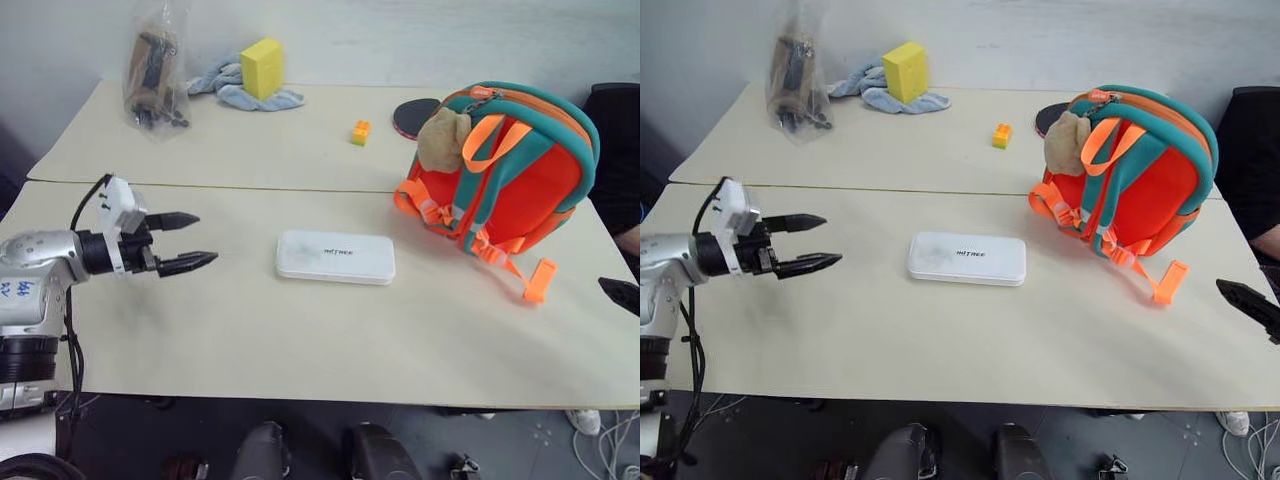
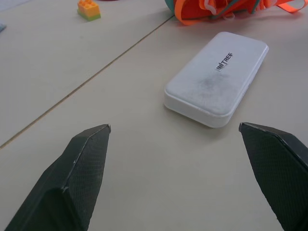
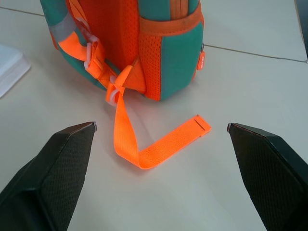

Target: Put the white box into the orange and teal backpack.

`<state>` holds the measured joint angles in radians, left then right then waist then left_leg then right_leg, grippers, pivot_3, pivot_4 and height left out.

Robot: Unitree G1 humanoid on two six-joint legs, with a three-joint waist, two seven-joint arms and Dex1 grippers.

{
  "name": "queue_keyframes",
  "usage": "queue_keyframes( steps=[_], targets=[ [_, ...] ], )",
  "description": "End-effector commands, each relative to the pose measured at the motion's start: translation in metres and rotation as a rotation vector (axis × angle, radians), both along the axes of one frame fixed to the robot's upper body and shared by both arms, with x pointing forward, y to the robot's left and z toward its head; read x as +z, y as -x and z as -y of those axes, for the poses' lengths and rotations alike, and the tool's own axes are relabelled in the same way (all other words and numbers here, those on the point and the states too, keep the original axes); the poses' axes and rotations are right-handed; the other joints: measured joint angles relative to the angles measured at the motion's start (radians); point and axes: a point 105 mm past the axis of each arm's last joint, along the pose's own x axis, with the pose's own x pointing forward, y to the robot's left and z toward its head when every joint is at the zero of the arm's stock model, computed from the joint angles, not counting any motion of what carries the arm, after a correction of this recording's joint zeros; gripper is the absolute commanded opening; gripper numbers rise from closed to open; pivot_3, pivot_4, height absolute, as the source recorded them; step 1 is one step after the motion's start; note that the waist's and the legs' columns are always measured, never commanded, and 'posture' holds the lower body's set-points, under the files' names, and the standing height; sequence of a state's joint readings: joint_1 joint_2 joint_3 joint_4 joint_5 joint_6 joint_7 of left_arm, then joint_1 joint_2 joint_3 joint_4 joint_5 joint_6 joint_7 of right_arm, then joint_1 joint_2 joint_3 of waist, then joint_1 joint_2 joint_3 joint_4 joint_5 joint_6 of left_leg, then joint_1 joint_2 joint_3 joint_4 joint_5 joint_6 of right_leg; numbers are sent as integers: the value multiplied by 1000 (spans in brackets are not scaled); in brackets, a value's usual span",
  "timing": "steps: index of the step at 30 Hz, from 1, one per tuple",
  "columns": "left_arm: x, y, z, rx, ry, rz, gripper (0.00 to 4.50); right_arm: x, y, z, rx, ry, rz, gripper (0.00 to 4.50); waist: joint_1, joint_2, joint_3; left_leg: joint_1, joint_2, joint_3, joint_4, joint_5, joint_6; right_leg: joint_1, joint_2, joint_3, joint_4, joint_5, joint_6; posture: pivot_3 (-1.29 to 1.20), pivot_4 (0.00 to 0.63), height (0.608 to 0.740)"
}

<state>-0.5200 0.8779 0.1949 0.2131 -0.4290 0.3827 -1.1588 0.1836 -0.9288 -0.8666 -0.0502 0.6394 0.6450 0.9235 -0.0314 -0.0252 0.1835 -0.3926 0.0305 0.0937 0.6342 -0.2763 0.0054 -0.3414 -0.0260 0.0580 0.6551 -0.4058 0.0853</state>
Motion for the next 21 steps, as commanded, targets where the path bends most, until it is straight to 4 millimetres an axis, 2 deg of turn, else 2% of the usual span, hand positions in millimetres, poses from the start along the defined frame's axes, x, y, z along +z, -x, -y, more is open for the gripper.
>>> queue_keyframes(
  steps=[1,5,10,14,16,17,20,21],
  targets=[
    [2,2,0,-14,-11,12,4500,8,1,-3,0,42,37,4472,-2,0,0,0,0,0,0,0,0,0,0,0,0,0,0,0,150,740],
    [-4,1,2,-2,-21,-4,4500,12,1,-6,-6,56,49,4472,-5,0,0,1,1,0,-1,1,-1,0,1,0,2,0,0,0,150,740],
    [-3,-3,5,3,-2,6,4500,16,-1,-4,-20,68,59,4472,-2,0,0,1,0,0,0,1,-1,0,0,0,2,0,0,0,150,740],
    [-4,-4,8,6,7,-2,4500,13,-4,-12,7,111,43,4472,0,0,0,1,0,0,0,1,-1,0,0,0,2,0,0,0,150,740],
    [-5,-6,11,8,6,-3,4500,13,-6,-23,49,124,43,4472,-1,0,0,1,0,0,0,1,-1,0,1,0,3,0,0,0,150,740],
    [-7,-5,15,-8,-2,-2,4500,13,-8,-33,84,133,43,4302,-2,0,0,1,0,0,0,1,-1,0,1,0,3,0,0,0,150,740],
    [-17,-8,34,-53,-34,6,3952,10,-19,-73,229,157,42,3645,-3,0,0,2,1,0,1,1,-1,0,1,0,4,0,0,0,150,740],
    [-21,-12,38,-47,-55,7,3619,7,-23,-85,269,163,38,3255,-2,0,0,2,1,0,1,1,-1,0,1,0,4,0,0,0,150,740]
  ],
)
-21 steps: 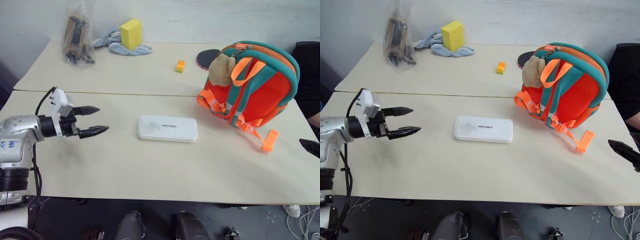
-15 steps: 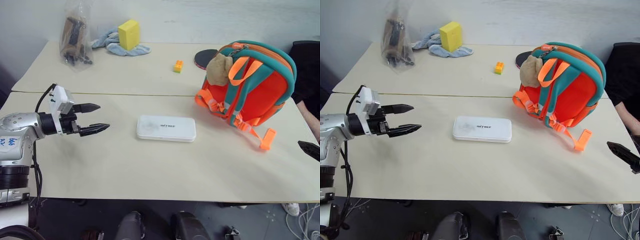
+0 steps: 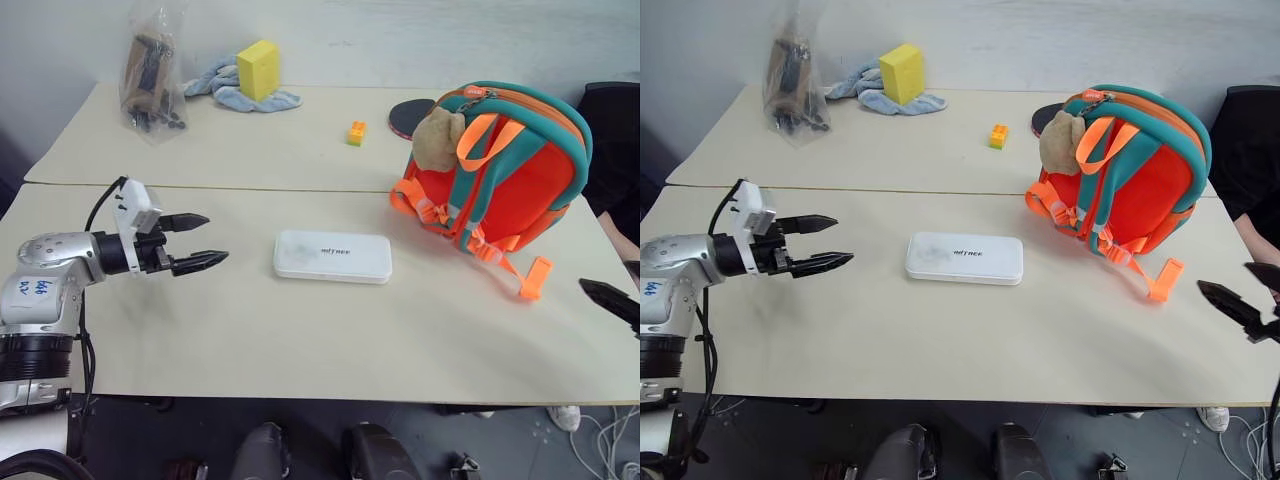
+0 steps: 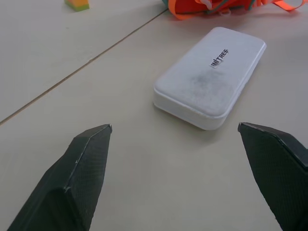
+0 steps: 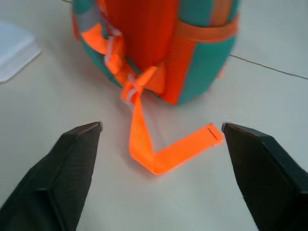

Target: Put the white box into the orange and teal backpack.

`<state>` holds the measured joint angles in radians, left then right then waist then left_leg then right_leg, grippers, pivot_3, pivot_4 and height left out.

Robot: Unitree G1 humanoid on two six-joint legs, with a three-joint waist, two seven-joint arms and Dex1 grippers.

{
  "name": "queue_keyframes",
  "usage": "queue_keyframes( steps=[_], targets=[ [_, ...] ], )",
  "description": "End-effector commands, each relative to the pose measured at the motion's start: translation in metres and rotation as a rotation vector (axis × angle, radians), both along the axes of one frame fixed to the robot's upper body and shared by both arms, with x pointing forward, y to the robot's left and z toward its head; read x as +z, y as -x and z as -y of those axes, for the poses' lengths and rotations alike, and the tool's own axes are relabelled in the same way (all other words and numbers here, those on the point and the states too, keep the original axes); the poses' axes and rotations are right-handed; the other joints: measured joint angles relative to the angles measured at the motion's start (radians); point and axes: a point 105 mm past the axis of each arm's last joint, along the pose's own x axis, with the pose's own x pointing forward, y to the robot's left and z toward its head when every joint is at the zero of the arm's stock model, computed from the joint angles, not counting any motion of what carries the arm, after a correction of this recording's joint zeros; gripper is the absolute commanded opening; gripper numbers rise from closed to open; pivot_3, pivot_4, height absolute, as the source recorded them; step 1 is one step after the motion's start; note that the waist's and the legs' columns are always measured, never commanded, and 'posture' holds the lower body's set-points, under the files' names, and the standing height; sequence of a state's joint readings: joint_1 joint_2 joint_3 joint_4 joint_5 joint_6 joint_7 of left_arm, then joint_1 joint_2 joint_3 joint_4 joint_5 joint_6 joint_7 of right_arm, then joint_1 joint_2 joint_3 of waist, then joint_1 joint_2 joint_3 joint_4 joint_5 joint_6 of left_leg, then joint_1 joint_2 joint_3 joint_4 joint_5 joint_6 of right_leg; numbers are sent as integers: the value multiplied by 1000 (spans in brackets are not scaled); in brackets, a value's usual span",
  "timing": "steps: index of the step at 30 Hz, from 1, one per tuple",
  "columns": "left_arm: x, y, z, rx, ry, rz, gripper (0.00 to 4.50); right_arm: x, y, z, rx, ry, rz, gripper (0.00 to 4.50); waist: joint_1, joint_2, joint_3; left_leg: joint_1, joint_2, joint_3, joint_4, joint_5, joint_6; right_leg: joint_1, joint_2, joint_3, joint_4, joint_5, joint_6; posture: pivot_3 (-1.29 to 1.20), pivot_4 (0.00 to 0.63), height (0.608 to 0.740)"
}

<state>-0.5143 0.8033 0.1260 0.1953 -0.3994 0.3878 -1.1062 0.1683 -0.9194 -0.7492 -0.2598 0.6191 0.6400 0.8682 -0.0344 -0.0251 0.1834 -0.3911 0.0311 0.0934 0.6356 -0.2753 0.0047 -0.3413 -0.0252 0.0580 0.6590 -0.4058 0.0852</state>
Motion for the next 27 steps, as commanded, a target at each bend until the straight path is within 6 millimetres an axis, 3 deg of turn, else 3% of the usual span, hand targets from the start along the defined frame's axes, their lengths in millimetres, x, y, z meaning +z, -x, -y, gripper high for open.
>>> queue_keyframes(
  steps=[1,9,11,12,18,22,27],
  targets=[
    [-1,-8,19,-28,-73,51,3367,1,-11,-45,154,31,17,2976,2,0,0,0,0,0,1,0,0,0,0,0,1,0,0,0,150,740],
    [-22,-26,51,-48,-90,64,794,-28,-46,-117,344,39,-5,111,5,0,0,-4,1,-1,10,0,1,-2,0,-1,3,0,0,0,150,740],
    [-27,-27,56,-47,-82,56,136,-33,-53,-128,362,33,2,0,5,0,0,-7,1,-1,13,-1,1,-3,0,-1,4,0,0,0,150,740],
    [-29,-29,57,-33,-81,54,27,-36,-58,-133,365,34,4,0,5,0,0,-7,1,-1,13,-1,2,-4,0,-1,4,0,0,0,150,740],
    [-33,-46,63,74,-60,75,27,-57,-86,-140,309,91,9,0,6,0,0,-12,1,-1,16,-1,2,-10,-1,-1,9,0,0,0,150,740],
    [-25,-56,66,128,-12,100,27,-59,-109,-138,220,82,42,0,6,0,0,-16,1,0,20,0,2,-15,-1,-2,15,0,0,0,150,740],
    [-40,-53,74,95,-53,70,27,-65,-123,-145,199,86,47,0,3,0,0,-16,1,0,20,0,2,-16,-1,-2,18,0,0,0,150,740]
  ],
)
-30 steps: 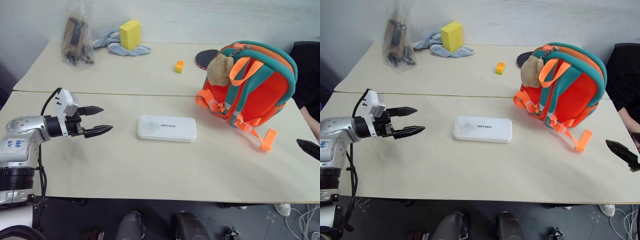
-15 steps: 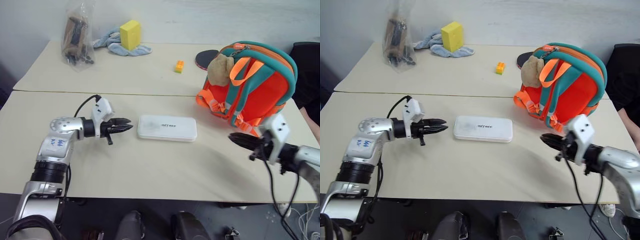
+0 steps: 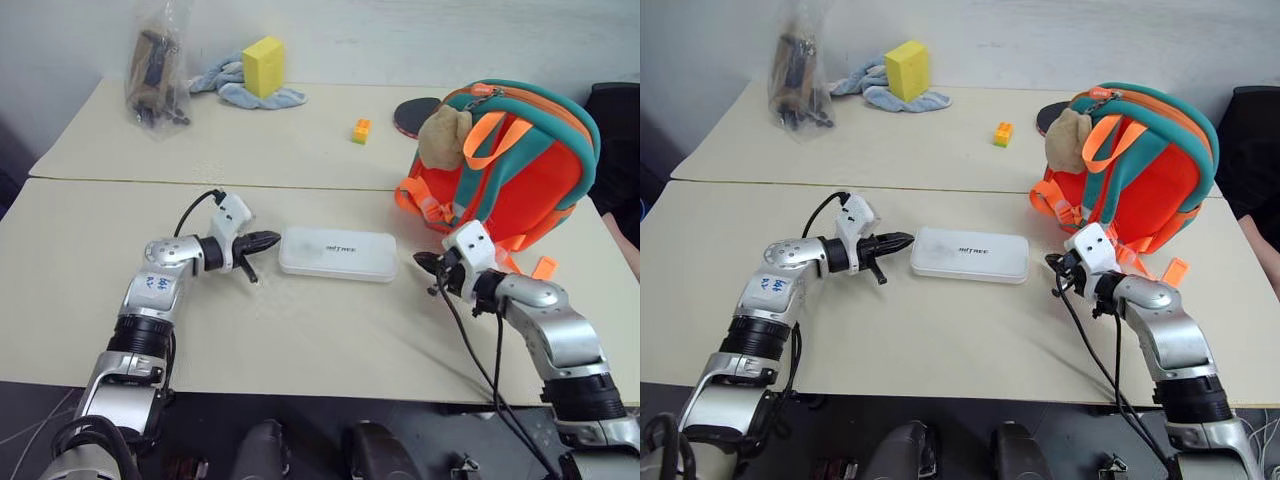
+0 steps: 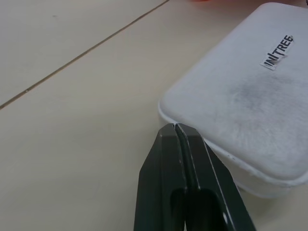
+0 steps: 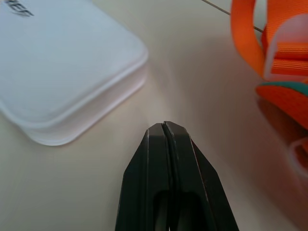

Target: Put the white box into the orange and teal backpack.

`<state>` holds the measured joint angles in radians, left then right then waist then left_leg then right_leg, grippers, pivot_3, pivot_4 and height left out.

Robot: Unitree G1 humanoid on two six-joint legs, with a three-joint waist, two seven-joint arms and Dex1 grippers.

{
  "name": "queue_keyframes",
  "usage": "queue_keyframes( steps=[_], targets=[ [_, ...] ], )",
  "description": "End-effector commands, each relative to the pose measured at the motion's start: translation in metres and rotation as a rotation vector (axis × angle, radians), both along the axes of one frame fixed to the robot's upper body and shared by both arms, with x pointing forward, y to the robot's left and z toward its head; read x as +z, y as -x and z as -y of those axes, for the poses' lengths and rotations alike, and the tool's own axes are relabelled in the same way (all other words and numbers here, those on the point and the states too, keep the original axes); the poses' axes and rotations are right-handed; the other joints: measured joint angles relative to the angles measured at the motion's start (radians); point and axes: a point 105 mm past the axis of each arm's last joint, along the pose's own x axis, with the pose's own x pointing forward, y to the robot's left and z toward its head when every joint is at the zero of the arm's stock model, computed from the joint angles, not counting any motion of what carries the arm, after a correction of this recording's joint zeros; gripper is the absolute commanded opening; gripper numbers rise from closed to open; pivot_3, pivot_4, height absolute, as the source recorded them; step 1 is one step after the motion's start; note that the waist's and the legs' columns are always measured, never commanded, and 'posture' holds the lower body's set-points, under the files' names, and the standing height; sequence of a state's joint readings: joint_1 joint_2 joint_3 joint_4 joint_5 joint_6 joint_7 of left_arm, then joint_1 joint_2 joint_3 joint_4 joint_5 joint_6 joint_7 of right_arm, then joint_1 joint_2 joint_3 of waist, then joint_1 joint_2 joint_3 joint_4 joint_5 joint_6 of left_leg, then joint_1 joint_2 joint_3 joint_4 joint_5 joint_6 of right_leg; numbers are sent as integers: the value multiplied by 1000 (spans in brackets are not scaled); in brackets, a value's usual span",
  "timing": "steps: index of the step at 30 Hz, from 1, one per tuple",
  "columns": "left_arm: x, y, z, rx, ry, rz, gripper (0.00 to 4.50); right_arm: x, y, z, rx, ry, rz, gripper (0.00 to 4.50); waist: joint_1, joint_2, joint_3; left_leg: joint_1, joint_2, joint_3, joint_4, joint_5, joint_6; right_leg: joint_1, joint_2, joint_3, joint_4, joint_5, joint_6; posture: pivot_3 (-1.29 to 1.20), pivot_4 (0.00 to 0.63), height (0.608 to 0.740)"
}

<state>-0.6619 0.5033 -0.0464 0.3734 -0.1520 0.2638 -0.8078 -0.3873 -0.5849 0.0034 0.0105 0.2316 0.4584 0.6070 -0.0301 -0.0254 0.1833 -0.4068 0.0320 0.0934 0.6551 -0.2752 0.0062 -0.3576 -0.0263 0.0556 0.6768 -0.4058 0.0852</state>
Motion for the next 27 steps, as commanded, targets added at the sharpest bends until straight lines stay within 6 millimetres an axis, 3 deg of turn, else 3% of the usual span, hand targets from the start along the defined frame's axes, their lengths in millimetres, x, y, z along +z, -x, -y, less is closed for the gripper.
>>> queue_keyframes(
  steps=[1,5,9,14,22,24,27],
  targets=[
    [-1,2,6,-24,-7,10,27,3,-5,-10,19,6,33,0,-1,0,0,0,0,0,0,0,0,0,0,0,1,0,0,0,150,740],
    [-12,1,16,-13,10,-14,27,-1,-6,-27,38,-14,61,0,-1,0,0,0,0,0,0,0,0,0,0,-1,2,0,0,0,150,740],
    [-12,5,20,-37,13,-12,27,1,-4,-31,32,-26,77,0,-1,0,0,0,0,0,1,0,0,0,0,-1,2,0,0,0,150,740],
    [-13,26,17,-124,-19,-24,27,-3,20,-31,103,29,59,0,-1,0,0,0,0,0,0,0,-1,0,0,-1,3,0,0,0,150,740],
    [-17,57,-4,-171,-64,-65,27,-8,61,-26,133,18,-7,0,0,0,0,1,0,0,-1,1,-1,0,0,-1,1,0,0,0,150,740],
    [-18,55,-12,-138,-88,-62,27,-10,65,-21,122,28,-17,0,0,0,0,1,0,0,-1,1,-1,0,0,-1,0,0,0,0,150,740],
    [-12,36,-29,-31,-68,-54,27,-11,59,-11,75,34,-17,0,2,0,0,1,0,0,-1,1,-1,1,0,-1,0,0,0,0,150,740]
  ],
)
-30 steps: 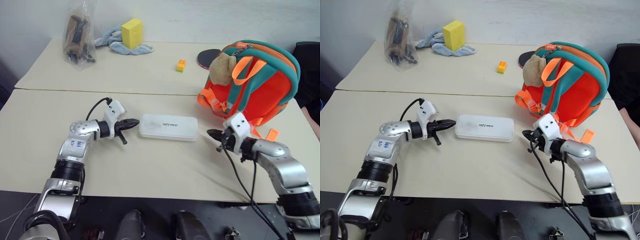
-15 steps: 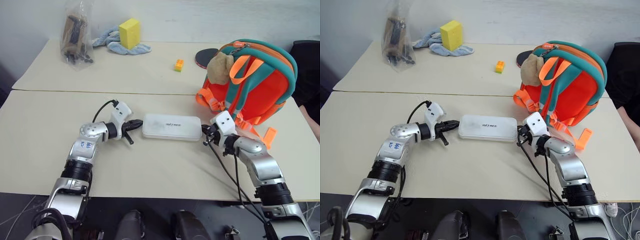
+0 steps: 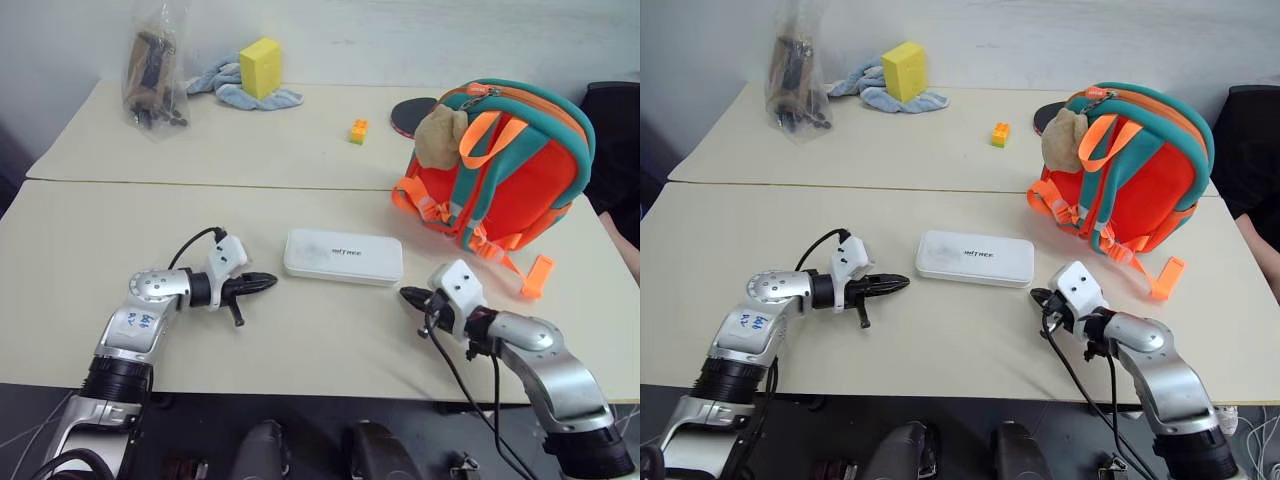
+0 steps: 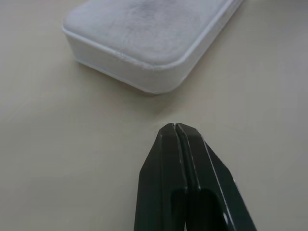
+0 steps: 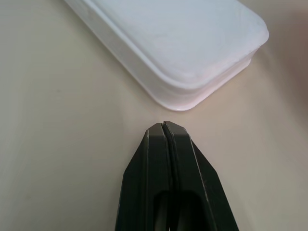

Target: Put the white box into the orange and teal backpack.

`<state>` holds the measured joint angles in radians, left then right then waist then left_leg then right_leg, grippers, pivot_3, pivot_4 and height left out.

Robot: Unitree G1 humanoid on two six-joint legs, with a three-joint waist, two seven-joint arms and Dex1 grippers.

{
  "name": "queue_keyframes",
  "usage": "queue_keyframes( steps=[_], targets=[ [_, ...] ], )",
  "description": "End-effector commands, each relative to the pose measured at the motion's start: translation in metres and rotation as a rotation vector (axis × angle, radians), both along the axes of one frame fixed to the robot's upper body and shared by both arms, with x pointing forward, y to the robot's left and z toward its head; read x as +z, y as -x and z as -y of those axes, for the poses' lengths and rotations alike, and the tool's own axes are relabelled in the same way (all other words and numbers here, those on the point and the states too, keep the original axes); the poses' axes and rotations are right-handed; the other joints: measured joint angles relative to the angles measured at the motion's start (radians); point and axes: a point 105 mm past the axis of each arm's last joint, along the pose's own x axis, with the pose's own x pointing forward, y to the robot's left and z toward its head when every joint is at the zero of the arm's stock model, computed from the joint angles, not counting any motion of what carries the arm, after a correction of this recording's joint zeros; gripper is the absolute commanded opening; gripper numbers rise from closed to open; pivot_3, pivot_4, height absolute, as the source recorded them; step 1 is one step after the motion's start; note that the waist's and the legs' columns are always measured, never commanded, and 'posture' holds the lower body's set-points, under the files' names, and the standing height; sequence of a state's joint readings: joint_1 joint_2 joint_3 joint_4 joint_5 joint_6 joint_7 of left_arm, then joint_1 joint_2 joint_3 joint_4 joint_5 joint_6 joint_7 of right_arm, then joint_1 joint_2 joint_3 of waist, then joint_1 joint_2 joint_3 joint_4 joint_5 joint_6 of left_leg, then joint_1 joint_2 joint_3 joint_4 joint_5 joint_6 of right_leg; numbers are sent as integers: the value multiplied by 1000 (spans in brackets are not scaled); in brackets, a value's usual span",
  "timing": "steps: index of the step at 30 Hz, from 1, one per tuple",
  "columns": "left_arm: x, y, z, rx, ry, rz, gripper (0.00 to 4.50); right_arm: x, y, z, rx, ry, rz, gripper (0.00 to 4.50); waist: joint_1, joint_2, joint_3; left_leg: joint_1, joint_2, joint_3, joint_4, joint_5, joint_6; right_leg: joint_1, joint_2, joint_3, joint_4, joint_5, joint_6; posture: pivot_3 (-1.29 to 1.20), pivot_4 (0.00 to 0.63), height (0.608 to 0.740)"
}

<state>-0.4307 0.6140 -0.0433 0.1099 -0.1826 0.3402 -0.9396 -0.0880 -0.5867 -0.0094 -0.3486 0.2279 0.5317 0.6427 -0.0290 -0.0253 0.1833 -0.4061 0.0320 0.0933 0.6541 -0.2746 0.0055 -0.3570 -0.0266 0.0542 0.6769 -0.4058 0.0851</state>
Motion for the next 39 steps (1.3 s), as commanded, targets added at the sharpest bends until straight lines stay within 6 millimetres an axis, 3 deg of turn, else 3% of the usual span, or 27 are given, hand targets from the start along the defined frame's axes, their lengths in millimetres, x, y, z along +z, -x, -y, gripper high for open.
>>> queue_keyframes(
  steps=[1,6,13,19,24,33,38,39],
  targets=[
    [17,-20,-17,103,19,57,27,12,-6,11,-42,8,48,0,1,0,0,0,0,0,0,0,0,0,0,0,0,0,0,0,150,740],
    [25,-41,1,110,72,73,27,15,-29,23,-111,15,73,0,2,0,0,0,-1,0,1,0,1,0,-1,0,1,0,0,0,150,740],
    [16,-37,33,37,92,55,27,20,-37,8,-73,-7,90,0,-4,0,0,0,0,0,1,0,0,-2,0,0,3,0,0,0,150,740],
    [15,-24,34,11,101,29,27,31,-17,-16,59,-117,54,0,-2,0,0,0,0,0,1,0,0,-2,0,0,3,0,0,0,150,740],
    [17,-5,39,-50,118,8,27,28,6,-20,147,-112,-7,0,1,0,0,0,0,0,1,0,0,-1,0,0,3,0,0,0,150,740],
    [23,17,21,-72,96,-19,27,25,21,-9,134,-82,-30,0,-1,0,0,0,0,-1,0,0,0,-1,0,0,1,0,0,0,150,740],
    [11,7,-5,32,75,-109,27,17,18,7,93,-19,-39,0,0,0,0,0,0,-1,0,0,0,-1,0,0,0,0,0,0,150,740],
    [9,4,-10,55,85,-143,197,16,16,10,82,-7,-40,0,0,0,0,0,0,-1,0,0,0,-1,0,0,0,0,0,0,150,740]
  ],
)
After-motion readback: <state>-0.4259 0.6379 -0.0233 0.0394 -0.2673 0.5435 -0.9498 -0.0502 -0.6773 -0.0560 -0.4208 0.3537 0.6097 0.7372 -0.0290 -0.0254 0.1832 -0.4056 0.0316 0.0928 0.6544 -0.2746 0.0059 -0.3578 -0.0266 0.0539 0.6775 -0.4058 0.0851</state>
